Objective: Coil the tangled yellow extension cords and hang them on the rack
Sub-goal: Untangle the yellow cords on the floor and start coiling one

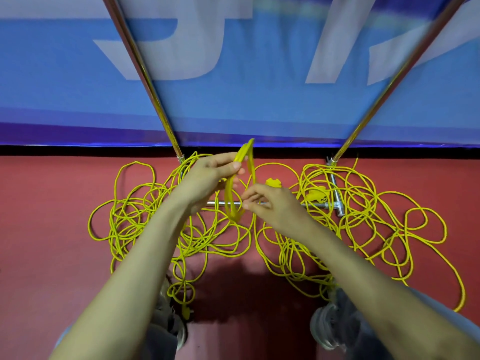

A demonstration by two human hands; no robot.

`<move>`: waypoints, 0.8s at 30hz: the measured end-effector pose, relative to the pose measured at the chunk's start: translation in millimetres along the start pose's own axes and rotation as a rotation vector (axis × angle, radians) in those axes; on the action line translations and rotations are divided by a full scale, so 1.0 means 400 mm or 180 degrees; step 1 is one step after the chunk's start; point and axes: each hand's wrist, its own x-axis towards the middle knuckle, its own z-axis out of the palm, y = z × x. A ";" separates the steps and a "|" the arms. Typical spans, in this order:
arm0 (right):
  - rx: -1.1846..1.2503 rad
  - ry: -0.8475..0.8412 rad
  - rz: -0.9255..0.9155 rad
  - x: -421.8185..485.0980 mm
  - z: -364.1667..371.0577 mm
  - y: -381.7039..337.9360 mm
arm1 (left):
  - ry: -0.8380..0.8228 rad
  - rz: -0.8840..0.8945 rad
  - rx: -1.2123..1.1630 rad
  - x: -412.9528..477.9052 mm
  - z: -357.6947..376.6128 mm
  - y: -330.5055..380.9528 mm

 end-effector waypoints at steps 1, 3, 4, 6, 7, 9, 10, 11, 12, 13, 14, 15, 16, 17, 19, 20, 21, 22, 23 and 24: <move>-0.0132 0.0120 -0.0002 0.006 -0.009 0.008 | -0.0106 0.0107 0.0354 -0.005 -0.009 0.008; -0.0232 0.0638 0.0020 0.020 -0.035 0.024 | -0.0346 0.0256 0.0918 -0.016 -0.021 0.018; -0.0306 0.0847 -0.0002 0.028 -0.050 0.030 | -0.0440 0.0315 0.1071 -0.021 -0.025 0.020; -0.0592 0.0819 -0.0085 0.040 -0.075 0.035 | -0.0507 0.0381 0.1081 -0.023 -0.034 0.022; -0.0712 0.0761 -0.0138 0.043 -0.083 0.036 | -0.0518 0.0371 0.0986 -0.022 -0.040 0.021; -0.0885 0.1040 -0.0280 0.046 -0.089 0.035 | -0.0585 0.0303 0.0825 -0.019 -0.050 0.021; -0.0926 0.1318 -0.0323 0.044 -0.090 0.031 | -0.0632 0.0258 0.0786 -0.019 -0.051 0.021; -0.0979 0.1592 -0.0313 0.043 -0.087 0.032 | -0.0654 0.0213 0.0755 -0.016 -0.051 0.018; -0.1086 0.1783 -0.0295 0.043 -0.081 0.032 | -0.0669 0.0169 0.0694 -0.016 -0.048 0.018; -0.1199 0.1881 -0.0284 0.042 -0.073 0.033 | -0.0687 0.0141 0.0605 -0.014 -0.047 0.016; -0.1230 0.1947 -0.0278 0.040 -0.068 0.032 | -0.0719 0.0125 0.0488 -0.013 -0.045 0.015; -0.1147 0.2026 -0.0268 0.039 -0.067 0.028 | -0.0745 0.0130 0.0378 -0.011 -0.047 0.013; -0.1082 0.2127 -0.0296 0.039 -0.073 0.024 | -0.0762 0.0133 0.0286 -0.011 -0.053 0.013; -0.1125 0.2170 -0.0378 0.042 -0.084 0.023 | -0.0775 0.0129 0.0208 -0.011 -0.060 0.012; -0.1356 0.1724 -0.0537 0.050 -0.117 0.027 | -0.0839 0.0103 0.0072 -0.014 -0.072 0.010; -0.1278 0.1260 -0.0560 0.052 -0.134 0.032 | -0.0892 0.0096 0.0021 -0.016 -0.073 0.009; -0.1023 0.0816 -0.0543 0.051 -0.144 0.034 | -0.0931 0.0097 -0.0010 -0.016 -0.075 0.006; -0.0725 0.0480 -0.0529 0.048 -0.150 0.037 | -0.0939 0.0088 -0.0040 -0.016 -0.076 0.004; -0.0520 0.0300 -0.0464 0.044 -0.151 0.037 | -0.0912 0.0077 -0.0052 -0.014 -0.080 0.000; -0.0443 0.0194 -0.0412 0.041 -0.150 0.037 | -0.0871 0.0042 -0.0053 -0.011 -0.084 -0.003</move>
